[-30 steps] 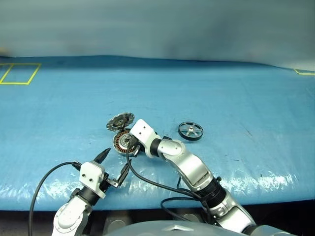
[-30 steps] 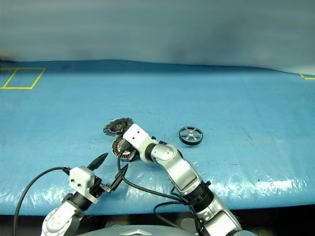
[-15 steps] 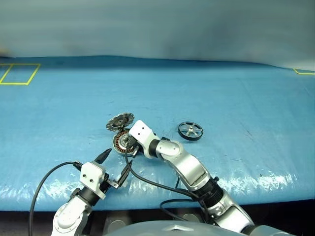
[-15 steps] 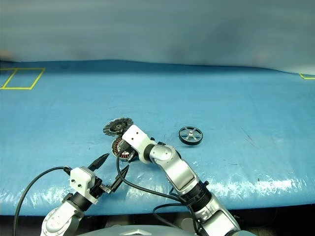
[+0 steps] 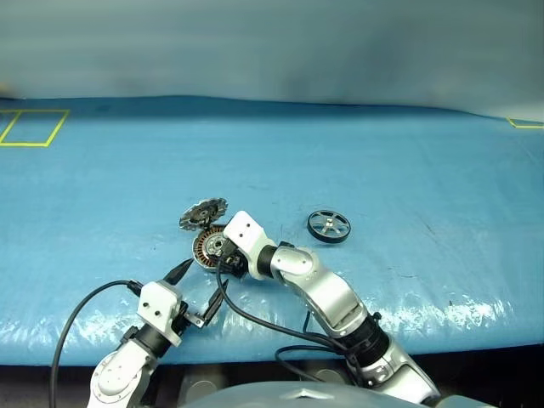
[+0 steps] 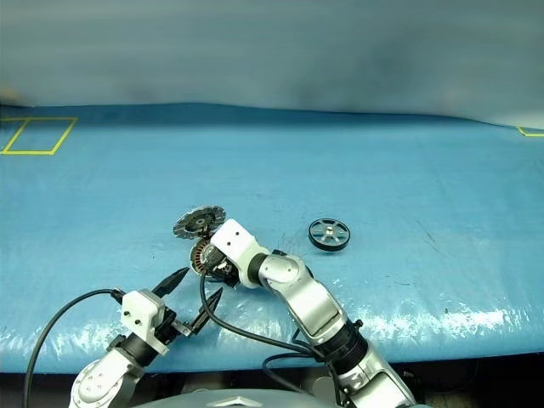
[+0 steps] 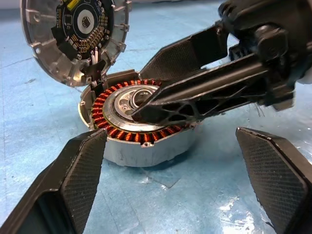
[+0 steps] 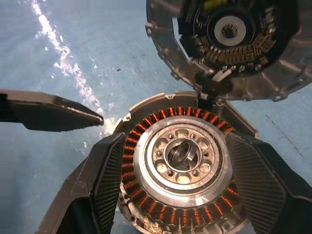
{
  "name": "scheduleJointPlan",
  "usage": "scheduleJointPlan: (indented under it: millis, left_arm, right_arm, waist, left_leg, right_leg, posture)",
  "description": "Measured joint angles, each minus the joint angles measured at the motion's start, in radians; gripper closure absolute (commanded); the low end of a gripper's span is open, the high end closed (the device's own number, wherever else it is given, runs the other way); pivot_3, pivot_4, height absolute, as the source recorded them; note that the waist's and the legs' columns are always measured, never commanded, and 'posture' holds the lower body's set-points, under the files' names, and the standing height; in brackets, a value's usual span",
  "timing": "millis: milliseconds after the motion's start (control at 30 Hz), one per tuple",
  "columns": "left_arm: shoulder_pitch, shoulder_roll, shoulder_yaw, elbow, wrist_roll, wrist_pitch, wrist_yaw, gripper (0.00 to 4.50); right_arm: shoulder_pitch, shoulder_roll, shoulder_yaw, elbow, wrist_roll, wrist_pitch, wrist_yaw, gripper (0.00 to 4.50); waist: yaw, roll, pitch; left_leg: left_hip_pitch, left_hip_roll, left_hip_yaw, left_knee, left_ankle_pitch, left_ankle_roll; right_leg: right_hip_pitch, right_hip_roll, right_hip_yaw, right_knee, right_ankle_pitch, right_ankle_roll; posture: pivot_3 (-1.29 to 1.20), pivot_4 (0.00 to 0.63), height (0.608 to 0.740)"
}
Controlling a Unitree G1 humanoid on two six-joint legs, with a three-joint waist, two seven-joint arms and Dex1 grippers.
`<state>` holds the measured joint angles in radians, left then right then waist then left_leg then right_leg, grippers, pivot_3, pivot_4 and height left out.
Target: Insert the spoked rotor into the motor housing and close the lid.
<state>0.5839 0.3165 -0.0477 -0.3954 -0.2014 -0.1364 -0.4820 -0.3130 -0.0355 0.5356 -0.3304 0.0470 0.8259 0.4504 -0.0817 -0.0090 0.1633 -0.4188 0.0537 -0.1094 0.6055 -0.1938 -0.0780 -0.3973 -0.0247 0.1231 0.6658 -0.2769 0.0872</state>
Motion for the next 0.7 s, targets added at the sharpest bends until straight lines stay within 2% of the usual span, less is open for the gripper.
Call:
scheduleJointPlan:
  millis: [33, 100, 133, 167, 233, 433, 700]
  left_arm:
    - [0.004, 0.000, 0.000, 0.000, -0.002, 0.000, 0.000, 0.00]
    - [0.010, 0.000, 0.000, 0.000, -0.003, 0.000, 0.000, 0.00]
    - [0.010, -0.001, 0.000, 0.000, -0.003, 0.000, 0.000, 0.00]
    - [0.008, -0.001, 0.000, 0.000, -0.003, 0.000, 0.000, 0.00]
    - [-0.009, -0.002, -0.001, 0.001, -0.006, -0.001, -0.003, 0.00]
    - [-0.026, -0.006, -0.001, 0.004, -0.002, -0.011, 0.001, 0.00]
    - [-0.004, -0.021, -0.002, 0.007, 0.004, -0.022, 0.006, 0.00]
  right_arm:
    - [-0.004, 0.000, -0.013, -0.048, 0.010, 0.034, -0.001, 1.23]
    - [-0.021, -0.003, -0.025, -0.115, 0.020, 0.087, -0.008, 1.62]
    - [-0.024, -0.004, -0.025, -0.121, 0.020, 0.093, -0.009, 1.65]
    - [-0.032, -0.007, -0.024, -0.143, 0.021, 0.116, -0.014, 2.09]
    - [-0.079, -0.056, 0.025, -0.140, -0.006, 0.174, -0.032, 2.51]
    - [-0.137, -0.067, 0.098, -0.092, -0.037, 0.220, -0.062, 4.49]
    - [-0.151, -0.063, 0.155, -0.031, -0.037, 0.222, -0.064, 4.49]
  waist:
    - [0.001, 0.000, 0.000]
    - [0.000, 0.000, 0.000]
    - [0.000, 0.000, 0.000]
    - [0.000, 0.000, 0.000]
    - [0.000, 0.000, 0.000]
    - [0.000, 0.000, 0.000]
    - [-0.001, 0.000, 0.000]
  left_leg:
    - [0.000, 0.000, 0.000, 0.000, 0.000, 0.000]
    - [0.001, 0.000, 0.000, 0.000, 0.000, 0.000]
    - [0.001, 0.000, 0.000, 0.000, 0.000, 0.000]
    - [0.002, 0.000, 0.000, 0.000, 0.000, 0.000]
    - [0.002, 0.000, 0.000, 0.001, 0.000, 0.000]
    - [0.000, 0.000, 0.000, -0.001, 0.000, 0.000]
    - [0.001, 0.000, 0.000, -0.001, 0.000, 0.000]
  right_leg:
    - [-0.001, 0.000, 0.000, 0.000, 0.000, 0.000]
    - [-0.002, 0.000, 0.000, 0.000, 0.000, 0.000]
    - [-0.002, 0.000, 0.000, 0.000, 0.000, 0.000]
    - [-0.003, 0.000, 0.000, 0.000, 0.000, -0.001]
    - [-0.003, -0.001, 0.000, 0.000, 0.000, 0.000]
    - [-0.001, 0.000, 0.000, 0.000, 0.000, 0.000]
    - [-0.002, 0.000, 0.000, 0.000, 0.000, 0.000]
  posture:
    - [0.00, 0.150, 0.740]
    - [0.00, 0.150, 0.740]
    - [0.00, 0.150, 0.740]
    - [0.00, 0.150, 0.740]
    - [0.00, 0.150, 0.740]
    - [0.00, 0.150, 0.740]
    - [0.00, 0.150, 0.740]
